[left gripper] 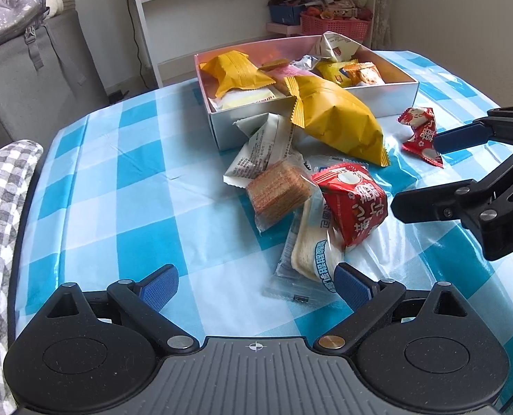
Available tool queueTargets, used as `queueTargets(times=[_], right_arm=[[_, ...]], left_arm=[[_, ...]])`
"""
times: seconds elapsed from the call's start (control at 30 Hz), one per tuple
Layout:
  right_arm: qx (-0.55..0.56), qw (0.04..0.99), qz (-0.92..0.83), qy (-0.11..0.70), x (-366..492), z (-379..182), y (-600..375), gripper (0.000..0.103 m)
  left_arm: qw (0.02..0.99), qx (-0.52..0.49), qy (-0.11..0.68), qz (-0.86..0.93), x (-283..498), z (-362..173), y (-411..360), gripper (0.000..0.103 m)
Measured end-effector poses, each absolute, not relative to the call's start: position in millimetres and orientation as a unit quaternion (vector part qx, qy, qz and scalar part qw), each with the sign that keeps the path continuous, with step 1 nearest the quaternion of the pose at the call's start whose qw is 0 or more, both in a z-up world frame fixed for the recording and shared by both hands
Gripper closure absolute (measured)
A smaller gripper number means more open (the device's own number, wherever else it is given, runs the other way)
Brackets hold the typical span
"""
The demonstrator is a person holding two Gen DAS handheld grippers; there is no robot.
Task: Organize snacks
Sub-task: 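Move both tools back over the remaining snacks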
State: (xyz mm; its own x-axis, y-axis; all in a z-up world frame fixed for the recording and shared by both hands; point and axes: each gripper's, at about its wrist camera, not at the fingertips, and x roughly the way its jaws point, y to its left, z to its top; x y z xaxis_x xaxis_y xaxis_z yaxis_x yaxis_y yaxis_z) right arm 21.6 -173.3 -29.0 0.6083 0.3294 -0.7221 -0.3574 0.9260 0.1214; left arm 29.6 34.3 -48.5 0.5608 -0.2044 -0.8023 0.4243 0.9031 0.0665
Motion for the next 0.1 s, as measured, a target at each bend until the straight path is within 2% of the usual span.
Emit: queueTargets(times=[0.1], right_arm=[[-0.009,0.893,0.207,0.399,23.3,-30.5,-164.7,0.002]], left_arm=[[0.872,0.126,0.435,-0.185,29.0,-49.6,34.8,0.005]])
